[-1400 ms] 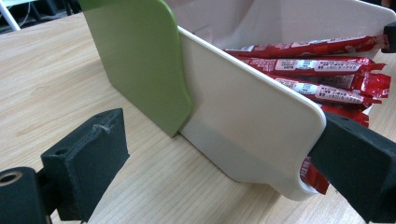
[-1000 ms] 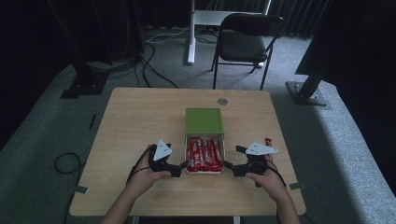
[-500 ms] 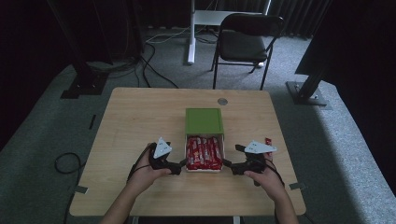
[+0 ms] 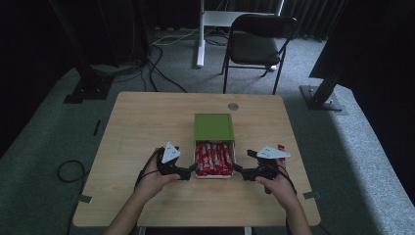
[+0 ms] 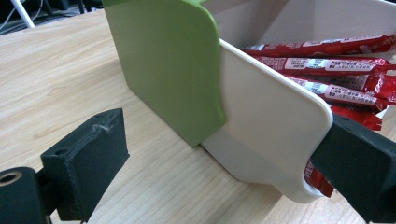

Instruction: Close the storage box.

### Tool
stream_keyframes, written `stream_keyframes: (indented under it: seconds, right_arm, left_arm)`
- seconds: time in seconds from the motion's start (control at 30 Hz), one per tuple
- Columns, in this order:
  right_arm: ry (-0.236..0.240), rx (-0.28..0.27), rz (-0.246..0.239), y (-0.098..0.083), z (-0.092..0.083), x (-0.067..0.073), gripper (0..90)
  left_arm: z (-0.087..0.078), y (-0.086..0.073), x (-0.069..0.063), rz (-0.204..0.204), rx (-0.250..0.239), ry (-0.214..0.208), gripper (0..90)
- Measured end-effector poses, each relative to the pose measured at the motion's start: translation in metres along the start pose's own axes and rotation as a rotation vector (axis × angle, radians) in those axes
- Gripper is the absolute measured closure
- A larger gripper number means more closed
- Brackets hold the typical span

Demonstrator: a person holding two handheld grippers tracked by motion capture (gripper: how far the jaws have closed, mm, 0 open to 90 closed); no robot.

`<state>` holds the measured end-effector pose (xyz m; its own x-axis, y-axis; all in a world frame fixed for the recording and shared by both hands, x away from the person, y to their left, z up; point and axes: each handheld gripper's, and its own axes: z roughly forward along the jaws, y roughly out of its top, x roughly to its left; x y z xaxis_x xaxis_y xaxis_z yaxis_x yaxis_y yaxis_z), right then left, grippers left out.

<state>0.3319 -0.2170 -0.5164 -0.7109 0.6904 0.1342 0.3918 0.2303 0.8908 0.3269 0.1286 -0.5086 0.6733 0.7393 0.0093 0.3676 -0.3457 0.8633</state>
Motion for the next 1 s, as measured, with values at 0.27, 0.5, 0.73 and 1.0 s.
stream_keyframes:
  seconds: [0.27, 0.5, 0.73, 1.0]
  right_arm:
    - [-0.014, -0.002, 0.005, 0.004, 0.003, -0.003, 12.3]
    - [-0.026, -0.005, 0.014, 0.006, 0.005, -0.005, 12.3]
    - [-0.04, -0.004, 0.023, 0.008, 0.008, -0.008, 12.3]
    - [-0.046, -0.005, 0.034, 0.01, 0.011, -0.011, 12.3]
  left_arm:
    - [0.003, 0.004, 0.004, -0.001, -0.002, 0.004, 5.7]
    - [0.005, 0.006, 0.005, -0.001, 0.0, 0.014, 5.7]
    - [0.008, 0.008, 0.007, -0.006, 0.0, 0.021, 5.8]
    - [0.011, 0.011, 0.01, -0.006, 0.001, 0.028, 5.8]
